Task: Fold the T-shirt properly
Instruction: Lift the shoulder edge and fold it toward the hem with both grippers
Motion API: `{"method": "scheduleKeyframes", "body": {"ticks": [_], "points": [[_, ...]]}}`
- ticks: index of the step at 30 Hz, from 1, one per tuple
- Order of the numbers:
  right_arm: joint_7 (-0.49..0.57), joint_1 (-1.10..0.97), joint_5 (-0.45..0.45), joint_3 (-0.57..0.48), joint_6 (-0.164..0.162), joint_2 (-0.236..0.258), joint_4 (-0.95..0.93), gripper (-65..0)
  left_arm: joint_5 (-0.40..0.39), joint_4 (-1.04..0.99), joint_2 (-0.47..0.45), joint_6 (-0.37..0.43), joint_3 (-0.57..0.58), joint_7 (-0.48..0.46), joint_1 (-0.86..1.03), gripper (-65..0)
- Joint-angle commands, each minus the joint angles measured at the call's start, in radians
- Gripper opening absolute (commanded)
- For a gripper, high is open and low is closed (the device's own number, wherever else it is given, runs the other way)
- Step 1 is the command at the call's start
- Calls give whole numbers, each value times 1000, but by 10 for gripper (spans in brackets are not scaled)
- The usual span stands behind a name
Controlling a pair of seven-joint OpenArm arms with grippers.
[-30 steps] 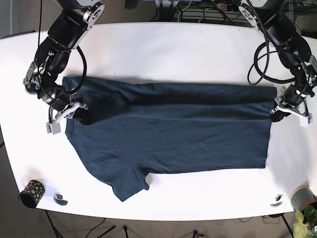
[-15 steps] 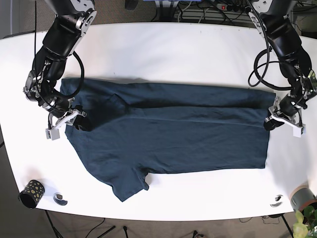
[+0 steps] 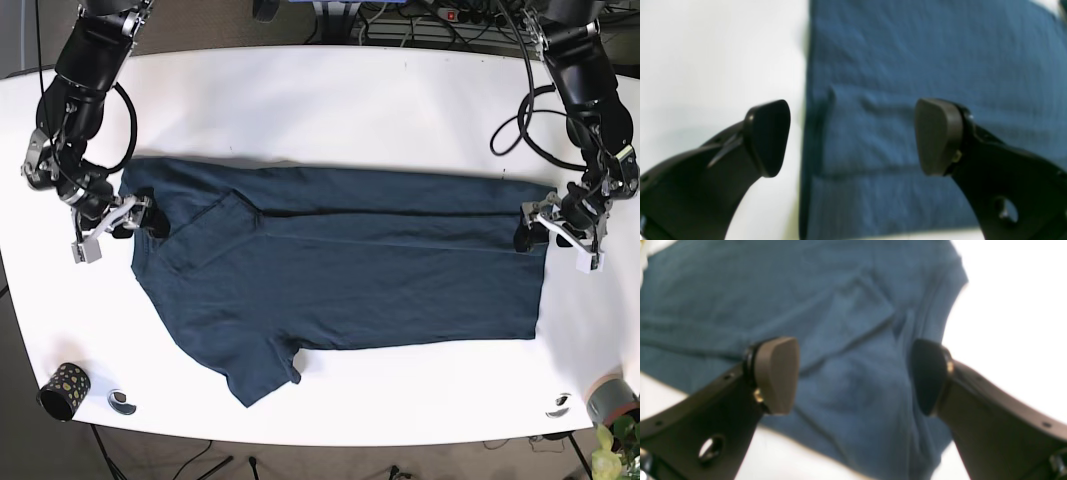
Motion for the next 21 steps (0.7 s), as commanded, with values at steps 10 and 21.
{"method": "scheduleKeyframes", "body": {"ticks": [10,21], "points": [[109,-139,-15,7,6,85,51,-149,-13,107,-63,-6,-3,-224,177,-119],[195,-149,-257,8,17,26,40,-149,220,99,-6,-8,-3,-368,196,-119]]}}
